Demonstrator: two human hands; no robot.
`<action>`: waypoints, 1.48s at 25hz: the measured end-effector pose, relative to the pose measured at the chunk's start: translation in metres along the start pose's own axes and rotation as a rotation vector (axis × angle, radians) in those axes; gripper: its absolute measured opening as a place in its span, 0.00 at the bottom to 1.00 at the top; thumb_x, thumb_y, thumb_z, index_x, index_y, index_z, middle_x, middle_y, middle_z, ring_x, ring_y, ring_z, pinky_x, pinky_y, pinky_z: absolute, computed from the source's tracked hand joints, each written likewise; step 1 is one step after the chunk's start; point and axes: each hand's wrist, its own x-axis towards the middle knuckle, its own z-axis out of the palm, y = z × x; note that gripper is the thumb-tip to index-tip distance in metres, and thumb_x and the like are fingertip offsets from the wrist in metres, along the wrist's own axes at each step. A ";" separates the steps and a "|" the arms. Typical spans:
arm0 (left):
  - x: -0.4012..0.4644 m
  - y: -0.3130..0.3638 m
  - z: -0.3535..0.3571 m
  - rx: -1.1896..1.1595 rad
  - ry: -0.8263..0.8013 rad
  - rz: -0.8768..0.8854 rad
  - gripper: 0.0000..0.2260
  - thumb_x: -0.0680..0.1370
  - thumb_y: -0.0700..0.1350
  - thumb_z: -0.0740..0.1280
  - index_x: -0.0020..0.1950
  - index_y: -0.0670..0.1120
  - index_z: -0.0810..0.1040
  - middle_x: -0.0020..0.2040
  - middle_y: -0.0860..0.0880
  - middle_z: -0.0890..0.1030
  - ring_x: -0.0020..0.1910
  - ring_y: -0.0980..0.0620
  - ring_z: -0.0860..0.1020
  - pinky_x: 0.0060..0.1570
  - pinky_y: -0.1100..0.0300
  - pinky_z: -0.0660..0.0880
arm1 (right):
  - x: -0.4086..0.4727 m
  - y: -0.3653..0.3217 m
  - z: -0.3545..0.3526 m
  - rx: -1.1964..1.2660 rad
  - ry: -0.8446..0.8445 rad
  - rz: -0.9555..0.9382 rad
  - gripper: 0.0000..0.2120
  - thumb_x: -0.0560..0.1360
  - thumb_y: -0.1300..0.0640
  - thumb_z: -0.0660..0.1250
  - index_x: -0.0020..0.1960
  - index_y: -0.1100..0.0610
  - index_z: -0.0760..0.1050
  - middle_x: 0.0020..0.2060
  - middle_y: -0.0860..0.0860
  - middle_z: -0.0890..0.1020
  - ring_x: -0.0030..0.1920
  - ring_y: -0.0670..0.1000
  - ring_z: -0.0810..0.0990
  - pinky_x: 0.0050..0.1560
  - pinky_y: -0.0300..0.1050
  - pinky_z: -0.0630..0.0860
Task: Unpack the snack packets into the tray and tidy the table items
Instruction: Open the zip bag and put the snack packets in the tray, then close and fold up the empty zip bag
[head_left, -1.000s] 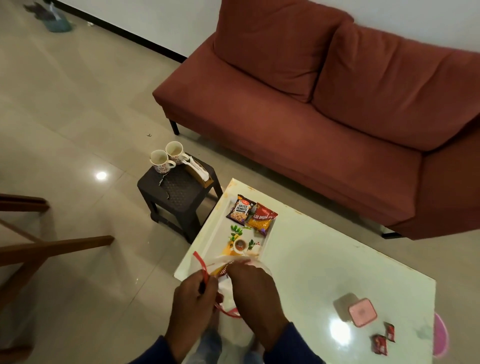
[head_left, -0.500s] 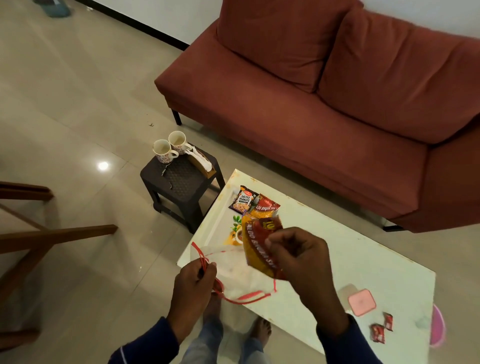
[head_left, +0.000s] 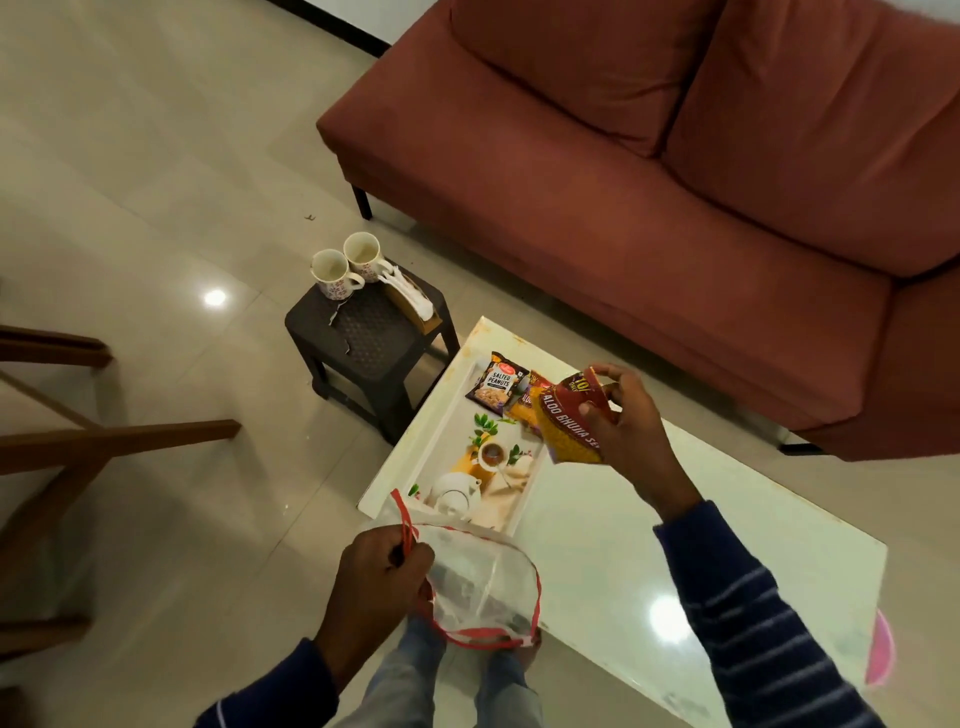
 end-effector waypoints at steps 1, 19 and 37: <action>0.003 -0.003 0.000 0.010 -0.008 0.018 0.12 0.79 0.39 0.69 0.36 0.46 0.80 0.32 0.50 0.83 0.33 0.50 0.83 0.40 0.56 0.84 | 0.015 0.014 0.008 -0.107 -0.008 -0.009 0.17 0.78 0.64 0.67 0.65 0.53 0.73 0.55 0.48 0.79 0.55 0.51 0.79 0.48 0.44 0.81; 0.057 -0.067 0.024 -0.143 0.053 0.087 0.14 0.74 0.48 0.66 0.34 0.40 0.79 0.29 0.43 0.81 0.28 0.47 0.81 0.30 0.53 0.79 | 0.207 0.231 0.143 -0.470 -0.132 -0.005 0.15 0.74 0.70 0.63 0.60 0.66 0.77 0.58 0.63 0.80 0.57 0.58 0.77 0.62 0.54 0.73; -0.007 0.136 0.008 -0.383 -0.010 0.199 0.08 0.81 0.40 0.66 0.46 0.45 0.84 0.41 0.46 0.87 0.41 0.48 0.87 0.39 0.58 0.84 | -0.100 -0.051 0.006 -0.736 -0.207 -0.397 0.40 0.69 0.35 0.69 0.76 0.40 0.59 0.66 0.44 0.77 0.62 0.50 0.77 0.60 0.43 0.71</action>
